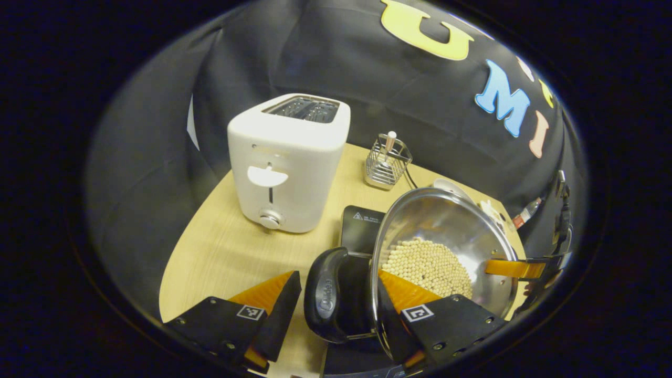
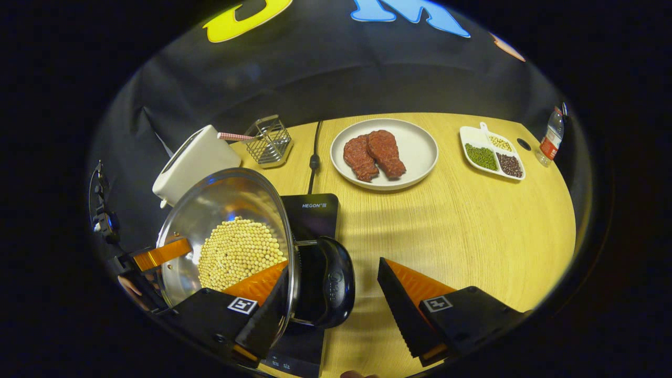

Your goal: First push the handle of the pot to place it horizontally, then grasp the pot with both hands and set it on the induction cooktop.

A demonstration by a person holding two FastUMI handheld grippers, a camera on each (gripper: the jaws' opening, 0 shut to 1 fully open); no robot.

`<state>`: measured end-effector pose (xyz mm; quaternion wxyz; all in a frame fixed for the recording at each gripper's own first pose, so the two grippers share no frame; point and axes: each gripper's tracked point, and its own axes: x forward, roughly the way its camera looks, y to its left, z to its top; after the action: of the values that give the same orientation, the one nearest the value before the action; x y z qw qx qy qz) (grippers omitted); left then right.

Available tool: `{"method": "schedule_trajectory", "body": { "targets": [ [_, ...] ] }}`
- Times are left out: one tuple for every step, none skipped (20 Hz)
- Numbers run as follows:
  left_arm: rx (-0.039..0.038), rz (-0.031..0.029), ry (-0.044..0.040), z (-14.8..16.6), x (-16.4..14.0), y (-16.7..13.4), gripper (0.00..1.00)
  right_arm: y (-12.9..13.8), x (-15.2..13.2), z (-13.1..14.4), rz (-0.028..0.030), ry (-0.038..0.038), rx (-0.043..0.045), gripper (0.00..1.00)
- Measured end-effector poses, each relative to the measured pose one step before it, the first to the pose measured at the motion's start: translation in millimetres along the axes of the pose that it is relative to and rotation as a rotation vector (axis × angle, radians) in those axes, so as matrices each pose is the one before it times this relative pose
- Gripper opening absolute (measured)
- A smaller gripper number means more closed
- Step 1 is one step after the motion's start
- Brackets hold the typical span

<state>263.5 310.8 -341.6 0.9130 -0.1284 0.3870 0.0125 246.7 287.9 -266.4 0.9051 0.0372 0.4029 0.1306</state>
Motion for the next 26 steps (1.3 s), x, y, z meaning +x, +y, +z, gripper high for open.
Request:
{"method": "schedule_trajectory", "body": {
  "targets": [
    [0.00646, 0.01194, -0.00405, 0.04, -3.65, 0.02, 0.79, -0.92, -5.65, 2.93, 0.00213, -0.01441, -0.00290, 0.98],
    [0.01064, 0.01161, -0.00584, 1.95, -5.44, 0.45, 0.79, -1.05, -6.21, 2.48, 0.00321, -0.01135, -0.00118, 0.94],
    [0.01173, 0.00982, -0.01746, 4.76, -7.77, 0.17, 0.79, 0.22, -4.55, 1.71, 0.00378, -0.00888, -0.00014, 0.99],
    [0.01221, 0.00995, -0.02704, 7.43, -6.77, -0.27, 0.79, -0.64, -6.22, 2.38, 0.00297, -0.01152, 0.00021, 0.94],
    [0.01440, 0.01513, -0.03248, 8.35, -9.10, 1.10, 0.79, -0.17, -5.46, 2.34, 0.00215, -0.01508, -0.00219, 0.99],
    [0.01650, 0.02077, -0.03373, 11.00, -8.36, 2.55, 0.79, -1.40, -6.36, 3.50, -0.00325, -0.01773, -0.00629, 0.99],
    [0.01604, 0.01924, -0.03463, 10.43, -10.47, 2.38, 0.79, -3.39, -5.98, 2.81, -0.00954, -0.02014, -0.00815, 0.99],
    [0.01386, 0.01817, -0.03498, 11.89, -10.14, 1.43, 0.79, -2.24, -7.32, 3.98, -0.00258, -0.01843, -0.00637, 0.99],
    [0.01200, 0.01543, -0.03535, 10.82, -9.50, 1.08, 0.79, -4.59, -7.11, 2.40, -0.01478, -0.01917, -0.01120, 0.99],
    [0.01199, 0.01008, -0.03267, 8.75, -9.51, -1.48, 0.79, -6.13, -8.41, 4.32, -0.01253, -0.02199, -0.01049, 0.98],
    [0.01060, 0.00807, -0.03169, 8.05, -12.06, -1.76, 0.82, -4.00, -7.68, 4.56, -0.00797, -0.02497, -0.01065, 0.98],
    [0.01008, 0.01027, -0.03253, 10.23, -10.10, -1.54, 0.79, -5.49, -9.00, 4.84, -0.00499, -0.02456, -0.01089, 0.98],
    [0.00830, 0.01264, -0.03290, 9.99, -10.14, -1.10, 0.79, -6.20, -8.70, 4.14, -0.00674, -0.02565, -0.01200, 0.98],
    [0.00422, 0.00519, -0.03410, 9.05, -9.12, -3.47, 0.79, -8.99, -9.64, 4.94, -0.01667, -0.02446, -0.01139, 0.98],
    [0.00315, 0.00503, -0.03867, 11.23, -11.52, -4.35, 0.76, -9.58, -9.49, 3.72, -0.01596, -0.02293, -0.00657, 0.98],
    [0.00114, -0.00186, -0.04168, 11.49, -6.79, -6.31, 0.79, -9.42, -8.87, 4.05, -0.01489, -0.02249, -0.00228, 0.98],
    [0.00121, -0.01344, -0.02964, 6.60, -7.85, -9.56, 0.79, -9.28, -9.55, 2.39, -0.01295, -0.01662, 0.00001, 0.98],
    [0.00173, -0.00770, -0.02509, 7.53, -7.10, -9.90, 0.77, -9.79, -10.20, 3.30, -0.01160, -0.01820, -0.00020, 0.97],
    [-0.00046, -0.00972, -0.01847, 4.63, -7.21, -11.37, 0.76, -12.12, -6.66, -0.38, -0.01283, -0.01583, -0.00150, 0.97],
    [-0.00122, -0.00540, -0.01505, 4.30, -5.44, -12.25, 0.76, -11.29, -8.34, 2.77, -0.01297, -0.01724, -0.00411, 0.97],
    [-0.00167, 0.00245, -0.01379, 4.14, -8.29, -10.73, 0.78, -11.86, -9.83, 3.29, -0.01697, -0.01916, -0.00762, 0.97],
    [-0.00084, -0.00887, -0.01767, 5.94, -6.90, -12.63, 0.78, -13.45, -9.31, 4.41, -0.01827, -0.02367, -0.00714, 0.97],
    [-0.00064, -0.00032, -0.01813, 5.17, -9.23, -14.11, 0.78, -10.55, -11.31, 6.75, -0.01283, -0.02524, -0.00498, 0.97],
    [0.00415, 0.00063, -0.02064, 8.23, -6.45, -12.29, 0.78, -12.06, -10.45, 5.15, -0.01047, -0.02163, 0.00257, 0.97],
    [0.00569, -0.00017, -0.02129, 5.99, -9.56, -12.17, 0.76, -11.40, -8.41, 4.28, -0.00730, -0.02316, 0.00661, 0.97],
    [0.00314, -0.00775, -0.01505, 7.98, -7.99, -16.97, 0.76, -12.20, -11.10, 6.70, -0.00785, -0.03114, 0.01227, 0.97]
  ]
}}
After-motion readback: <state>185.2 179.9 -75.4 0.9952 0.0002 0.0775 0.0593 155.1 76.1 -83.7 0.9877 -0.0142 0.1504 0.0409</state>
